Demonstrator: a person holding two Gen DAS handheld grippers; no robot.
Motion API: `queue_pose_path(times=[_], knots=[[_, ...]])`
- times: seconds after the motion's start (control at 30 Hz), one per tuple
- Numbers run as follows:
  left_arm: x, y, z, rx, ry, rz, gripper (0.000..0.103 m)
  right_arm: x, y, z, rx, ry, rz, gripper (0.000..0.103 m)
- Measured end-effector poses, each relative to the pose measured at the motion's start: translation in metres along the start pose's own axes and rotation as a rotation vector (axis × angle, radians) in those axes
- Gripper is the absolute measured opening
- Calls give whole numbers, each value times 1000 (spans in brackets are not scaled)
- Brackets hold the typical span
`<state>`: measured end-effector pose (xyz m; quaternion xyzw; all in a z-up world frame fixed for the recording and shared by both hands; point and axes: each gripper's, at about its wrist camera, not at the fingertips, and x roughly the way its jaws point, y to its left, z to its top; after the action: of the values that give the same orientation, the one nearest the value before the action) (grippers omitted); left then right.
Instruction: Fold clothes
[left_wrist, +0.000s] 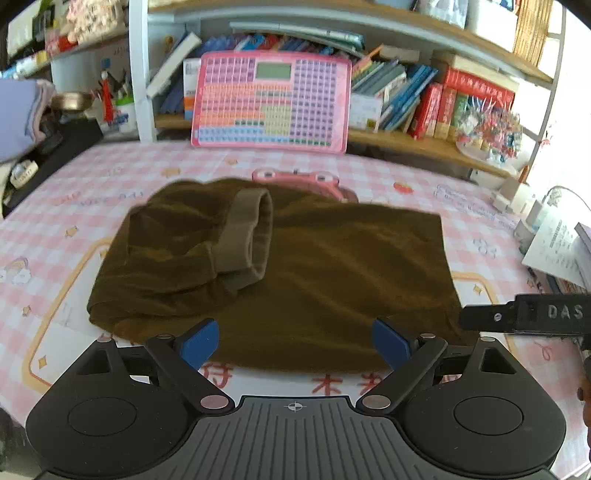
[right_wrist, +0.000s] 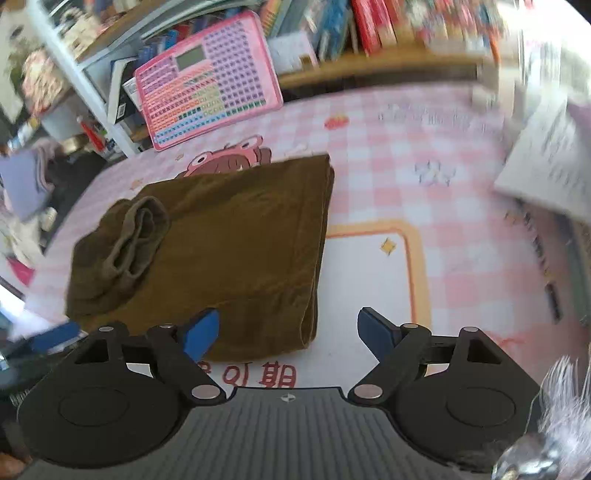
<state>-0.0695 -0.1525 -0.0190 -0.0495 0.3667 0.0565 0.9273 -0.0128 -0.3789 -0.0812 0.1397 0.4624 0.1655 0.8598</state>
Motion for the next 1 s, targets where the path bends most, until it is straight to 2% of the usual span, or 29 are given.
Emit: queue_pose_path(times=[0.13,0.2,0.27,0.4,0.47,0.5,0.6,0.77,1.0], knots=[[-5,0,2,-9,-53,39,93,19,-27,7,226,130,72,61],[-5,-1,3,-11,-61,46,93,25,-35,9,287,155,94,59],[-4,-4,2,3,-53,46,93,27,-37,12,301,155,112,57],[0,-16,-2,54,-10,30,93,37,-39,22,322,171,150,47],[2,-22,-4,82,14,21,93,43,-37,26,322,179,167,46],[4,-25,-6,96,26,20,93,46,-36,28,321,182,173,43],[6,-34,-7,152,58,-9,92,56,-44,31,361,223,212,17],[10,-58,-8,317,63,8,92,52,-59,38,446,218,314,14],[28,-89,-10,458,86,-27,92,41,-47,53,410,195,385,14]])
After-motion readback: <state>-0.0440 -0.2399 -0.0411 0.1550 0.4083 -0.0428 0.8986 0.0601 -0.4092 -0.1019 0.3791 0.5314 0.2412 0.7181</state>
